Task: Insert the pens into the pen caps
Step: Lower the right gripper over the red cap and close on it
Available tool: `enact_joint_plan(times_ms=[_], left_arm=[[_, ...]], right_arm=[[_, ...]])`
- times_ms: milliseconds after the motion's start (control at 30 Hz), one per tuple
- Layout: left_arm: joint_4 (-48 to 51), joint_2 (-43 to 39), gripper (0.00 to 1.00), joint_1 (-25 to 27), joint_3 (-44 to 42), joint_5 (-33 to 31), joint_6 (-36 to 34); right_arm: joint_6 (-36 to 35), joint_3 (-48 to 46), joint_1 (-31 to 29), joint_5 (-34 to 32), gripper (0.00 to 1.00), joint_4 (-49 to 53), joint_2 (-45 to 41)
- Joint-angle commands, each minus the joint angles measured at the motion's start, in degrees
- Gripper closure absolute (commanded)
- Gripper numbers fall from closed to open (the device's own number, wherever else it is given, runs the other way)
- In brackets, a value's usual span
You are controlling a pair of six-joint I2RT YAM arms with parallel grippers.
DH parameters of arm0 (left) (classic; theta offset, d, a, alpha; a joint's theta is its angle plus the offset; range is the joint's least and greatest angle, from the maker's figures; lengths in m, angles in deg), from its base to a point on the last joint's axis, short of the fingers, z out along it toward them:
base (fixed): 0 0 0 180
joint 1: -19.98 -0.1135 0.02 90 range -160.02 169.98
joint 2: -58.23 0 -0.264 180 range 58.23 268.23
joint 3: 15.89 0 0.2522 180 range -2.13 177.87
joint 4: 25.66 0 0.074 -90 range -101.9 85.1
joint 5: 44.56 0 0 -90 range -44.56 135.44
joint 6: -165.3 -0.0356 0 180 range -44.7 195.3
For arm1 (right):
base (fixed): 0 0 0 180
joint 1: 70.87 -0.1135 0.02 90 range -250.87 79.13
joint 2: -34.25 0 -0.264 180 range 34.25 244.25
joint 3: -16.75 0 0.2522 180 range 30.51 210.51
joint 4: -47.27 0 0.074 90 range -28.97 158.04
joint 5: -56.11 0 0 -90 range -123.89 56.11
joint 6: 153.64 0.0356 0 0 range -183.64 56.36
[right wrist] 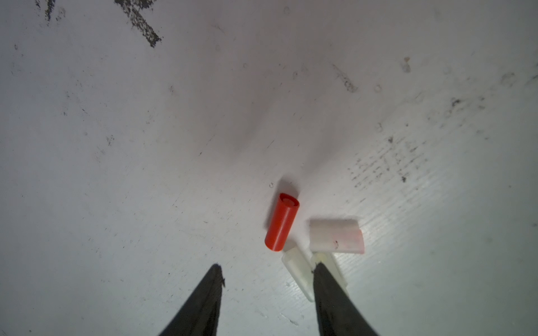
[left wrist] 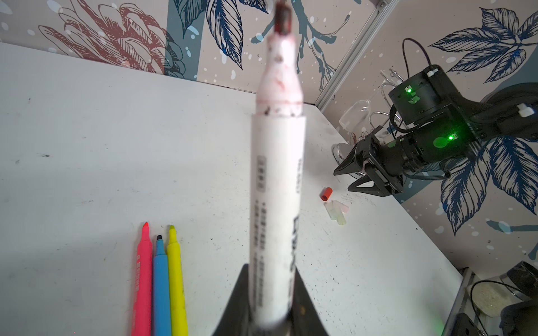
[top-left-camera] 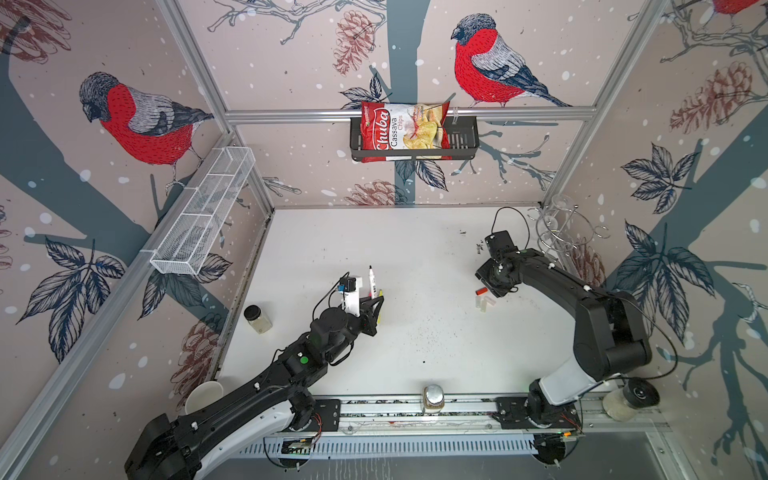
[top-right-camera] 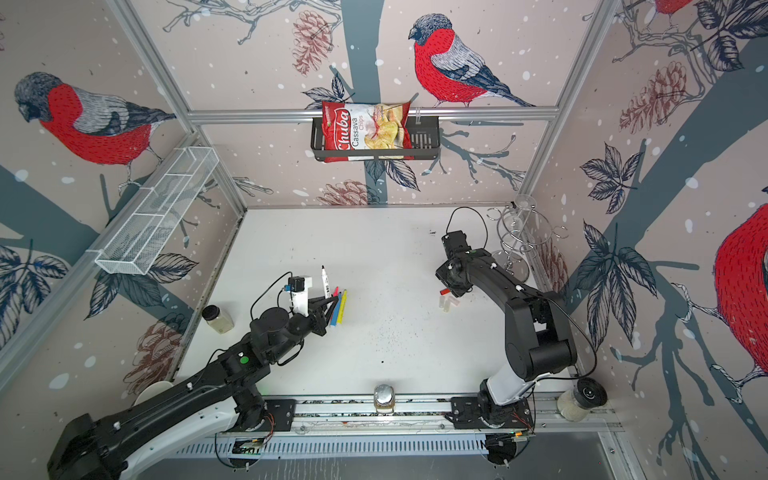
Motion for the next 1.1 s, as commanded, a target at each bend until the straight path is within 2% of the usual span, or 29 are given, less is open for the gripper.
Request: enact_joint_plan(times_ms=[0, 467, 1067], left_arm=[[-0.78, -0.18, 1.0, -0.06, 0.02, -1.0, -0.01], [-0.53, -0.32, 1.0, -0.09, -0.11, -1.53, 0.01], [0.09, -0.86, 1.0, -0.08, 0.46, -2.08, -0.56]], right_arm=[[-0.33, -0.02, 0.0, 0.89, 0.54, -1.37, 1.35], [-0.54, -0.32, 1.14, 1.3, 0.54, -2.74, 5.73], [-0.9, -0.28, 1.59, 1.72, 0.61, -3.89, 8.19]])
